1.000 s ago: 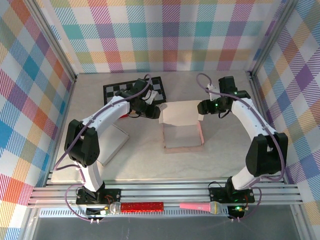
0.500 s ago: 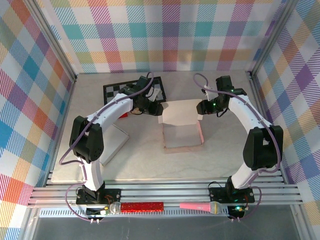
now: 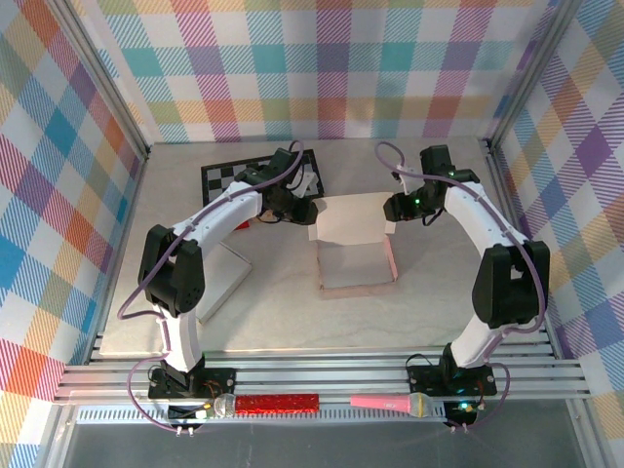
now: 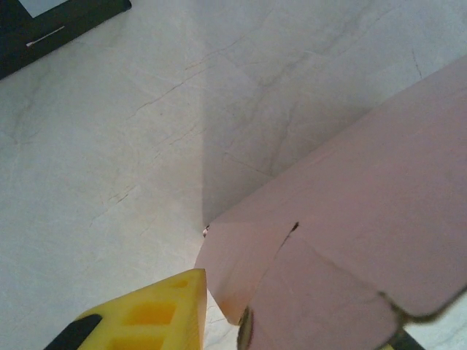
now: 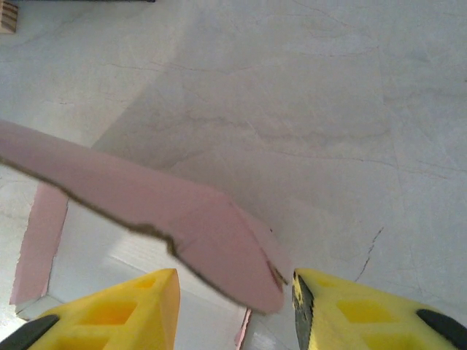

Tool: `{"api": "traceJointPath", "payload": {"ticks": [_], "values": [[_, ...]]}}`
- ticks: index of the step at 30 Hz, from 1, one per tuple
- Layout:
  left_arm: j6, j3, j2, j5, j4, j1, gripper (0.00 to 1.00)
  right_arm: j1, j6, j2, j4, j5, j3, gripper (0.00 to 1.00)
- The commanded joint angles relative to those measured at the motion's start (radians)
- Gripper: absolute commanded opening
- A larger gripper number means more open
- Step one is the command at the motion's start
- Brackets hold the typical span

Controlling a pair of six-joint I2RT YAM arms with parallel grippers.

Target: Fold the paper box

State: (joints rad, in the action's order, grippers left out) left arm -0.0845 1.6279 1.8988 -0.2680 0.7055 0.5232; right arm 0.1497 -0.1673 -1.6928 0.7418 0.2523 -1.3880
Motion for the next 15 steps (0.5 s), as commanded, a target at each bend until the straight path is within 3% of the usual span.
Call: {"api": "traceJointPath", "payload": {"ticks": [1, 15], "values": [[0.008, 0.03, 0.01, 0.017, 0.017, 0.008, 0.22, -0.002, -0.034, -0.03, 0.014, 0.006, -0.035, 0.43], [-0.019, 0.051, 0.024, 0.079, 0.02, 0.026, 0.1, 0.024, -0.021, -0.022, 0.013, 0.002, -0.041, 0.09]]}}
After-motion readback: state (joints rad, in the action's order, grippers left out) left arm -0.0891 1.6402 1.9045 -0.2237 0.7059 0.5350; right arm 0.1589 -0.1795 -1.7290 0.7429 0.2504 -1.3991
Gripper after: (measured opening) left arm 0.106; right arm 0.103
